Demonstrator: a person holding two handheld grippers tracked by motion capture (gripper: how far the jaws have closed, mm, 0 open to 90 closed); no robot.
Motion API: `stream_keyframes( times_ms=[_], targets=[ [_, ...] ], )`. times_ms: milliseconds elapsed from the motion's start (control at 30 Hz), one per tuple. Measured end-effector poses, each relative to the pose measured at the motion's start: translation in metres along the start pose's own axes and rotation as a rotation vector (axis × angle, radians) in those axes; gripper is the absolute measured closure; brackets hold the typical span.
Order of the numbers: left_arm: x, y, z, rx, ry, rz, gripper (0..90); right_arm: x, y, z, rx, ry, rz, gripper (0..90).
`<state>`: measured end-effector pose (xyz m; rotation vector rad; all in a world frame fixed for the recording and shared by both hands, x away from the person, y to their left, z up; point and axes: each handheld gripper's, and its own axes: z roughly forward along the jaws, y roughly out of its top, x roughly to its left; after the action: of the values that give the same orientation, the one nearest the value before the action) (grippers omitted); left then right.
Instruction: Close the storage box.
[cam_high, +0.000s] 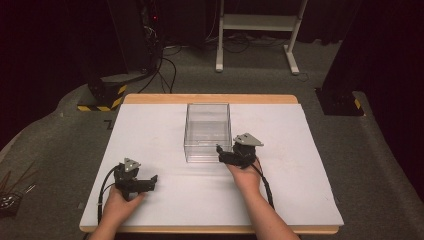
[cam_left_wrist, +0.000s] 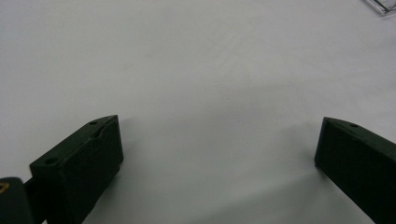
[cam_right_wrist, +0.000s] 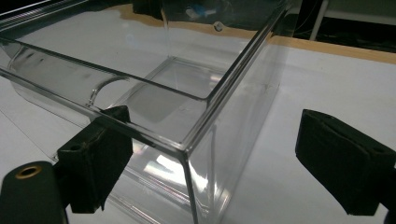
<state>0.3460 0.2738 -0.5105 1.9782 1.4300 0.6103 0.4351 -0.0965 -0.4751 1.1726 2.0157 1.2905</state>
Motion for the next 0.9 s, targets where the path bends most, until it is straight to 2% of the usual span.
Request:
stream_keyframes(
  times_ms=[200,500,700,900],
  targets=[
    [0.000,0.000,0.000,0.000,0.000,0.000,1.3,0.000,-0.001,-0.004,0.028,0.018,0.010,14.3],
    [0.000,0.000,0.000,-0.001,0.001,0.000,1.3,-0.001,-0.012,-0.027,0.023,0.054,0.015,14.8],
    [0.000,0.000,0.000,-0.004,0.000,-0.005,1.3,-0.011,-0.027,-0.047,0.049,0.038,-0.006,14.5],
    [0.000,0.000,0.000,-0.004,0.000,-0.006,1.3,-0.031,-0.046,-0.065,0.103,-0.024,-0.013,14.7]
  ],
)
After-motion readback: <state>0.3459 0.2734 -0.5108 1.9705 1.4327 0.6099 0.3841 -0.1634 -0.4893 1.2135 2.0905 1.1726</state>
